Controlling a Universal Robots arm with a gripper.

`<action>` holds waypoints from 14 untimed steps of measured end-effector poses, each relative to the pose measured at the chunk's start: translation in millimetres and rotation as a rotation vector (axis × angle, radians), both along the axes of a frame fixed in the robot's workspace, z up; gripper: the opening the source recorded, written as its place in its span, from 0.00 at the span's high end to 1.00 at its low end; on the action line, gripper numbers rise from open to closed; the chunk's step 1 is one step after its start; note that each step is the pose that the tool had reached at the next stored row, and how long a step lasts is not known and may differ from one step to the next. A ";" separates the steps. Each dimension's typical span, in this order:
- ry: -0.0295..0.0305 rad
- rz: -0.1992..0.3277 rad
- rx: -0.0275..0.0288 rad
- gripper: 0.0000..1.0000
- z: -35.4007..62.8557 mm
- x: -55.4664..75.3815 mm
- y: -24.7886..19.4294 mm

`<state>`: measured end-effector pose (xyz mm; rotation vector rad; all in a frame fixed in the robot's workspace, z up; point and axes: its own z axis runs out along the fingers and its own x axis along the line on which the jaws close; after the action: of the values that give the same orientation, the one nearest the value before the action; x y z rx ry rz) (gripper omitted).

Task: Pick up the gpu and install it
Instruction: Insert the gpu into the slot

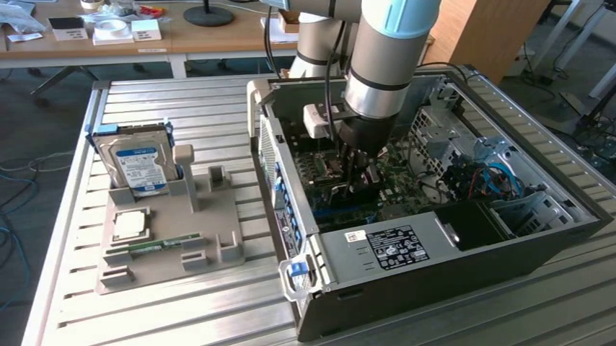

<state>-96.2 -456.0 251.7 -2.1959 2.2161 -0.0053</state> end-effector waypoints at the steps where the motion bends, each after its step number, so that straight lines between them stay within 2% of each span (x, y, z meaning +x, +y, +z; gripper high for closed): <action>1: 0.0000 0.000 0.0000 0.68 0.0 0.0 0.0; 6: 0.0001 0.000 -0.0003 0.68 0.1 0.0 0.0; 8: 0.0001 0.000 -0.0003 0.73 0.1 0.0 -0.1; 14: 0.0000 0.000 0.0000 0.73 0.0 0.0 0.0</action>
<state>-96.1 -456.0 251.7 -2.1959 2.2161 -0.0053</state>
